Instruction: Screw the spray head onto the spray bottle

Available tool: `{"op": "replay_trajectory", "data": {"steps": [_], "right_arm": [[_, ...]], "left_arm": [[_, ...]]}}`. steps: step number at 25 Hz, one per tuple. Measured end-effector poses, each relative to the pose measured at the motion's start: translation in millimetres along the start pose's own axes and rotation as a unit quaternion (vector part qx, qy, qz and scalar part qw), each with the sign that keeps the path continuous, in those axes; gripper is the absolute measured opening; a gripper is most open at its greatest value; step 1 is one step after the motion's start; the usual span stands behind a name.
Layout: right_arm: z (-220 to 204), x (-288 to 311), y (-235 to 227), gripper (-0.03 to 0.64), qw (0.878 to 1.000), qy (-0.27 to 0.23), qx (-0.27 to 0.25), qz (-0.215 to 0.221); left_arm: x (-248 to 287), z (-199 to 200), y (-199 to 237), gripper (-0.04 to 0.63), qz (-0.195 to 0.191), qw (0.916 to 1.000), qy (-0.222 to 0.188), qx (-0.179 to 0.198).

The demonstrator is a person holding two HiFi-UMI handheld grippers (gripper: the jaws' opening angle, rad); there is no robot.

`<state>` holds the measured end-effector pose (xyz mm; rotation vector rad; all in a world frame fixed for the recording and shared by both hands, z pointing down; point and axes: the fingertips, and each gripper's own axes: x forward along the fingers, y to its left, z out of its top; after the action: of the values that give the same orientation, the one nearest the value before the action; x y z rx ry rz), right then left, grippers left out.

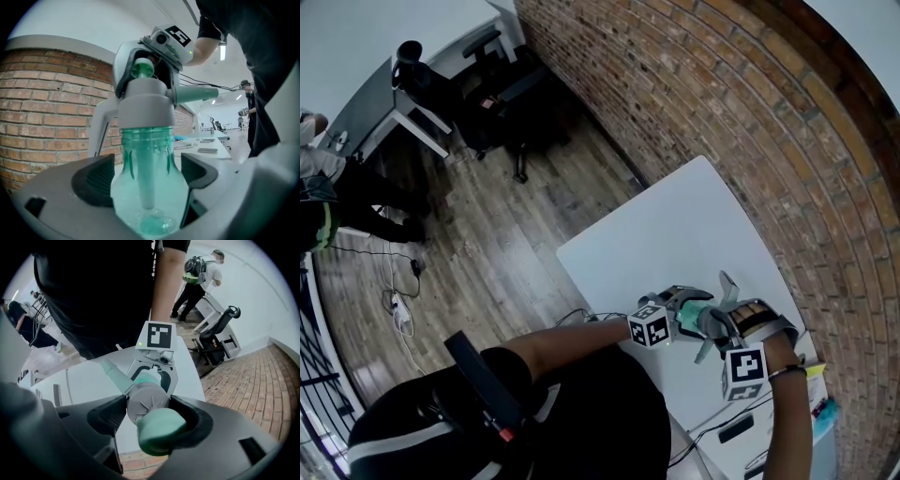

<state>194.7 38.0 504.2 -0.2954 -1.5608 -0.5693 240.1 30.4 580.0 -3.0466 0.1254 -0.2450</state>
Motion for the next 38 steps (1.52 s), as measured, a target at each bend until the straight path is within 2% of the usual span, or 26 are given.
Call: {"op": "replay_trajectory", "data": {"steps": [9,13,17,26,31,38], "right_arm": [[-1,1,-2,0.287,0.995,-0.018,0.102,-0.002],[-2,1,-4,0.287,0.988,-0.027,0.154,-0.003],[-3,1,-7,0.287,0.975,-0.031,0.218,-0.005],[-6,0,-12,0.287,0.934,-0.034,0.356,-0.022],[-9,-1,-15,0.287,0.899,-0.039,0.436,-0.037],[-15,-1,-15,0.287,0.851,-0.050,0.521,-0.049]], "left_arm": [[0,0,-1,0.443,0.000,1.0000,-0.003,0.002],[1,0,0,0.443,0.002,1.0000,-0.007,0.003],[-1,0,-1,0.443,0.003,0.9999,-0.010,0.004],[0,0,-1,0.443,0.004,0.9999,-0.014,0.002],[-1,1,0,0.443,0.004,0.9999,-0.016,0.002],[-1,1,-1,0.443,0.002,0.9998,-0.019,-0.001]]}}
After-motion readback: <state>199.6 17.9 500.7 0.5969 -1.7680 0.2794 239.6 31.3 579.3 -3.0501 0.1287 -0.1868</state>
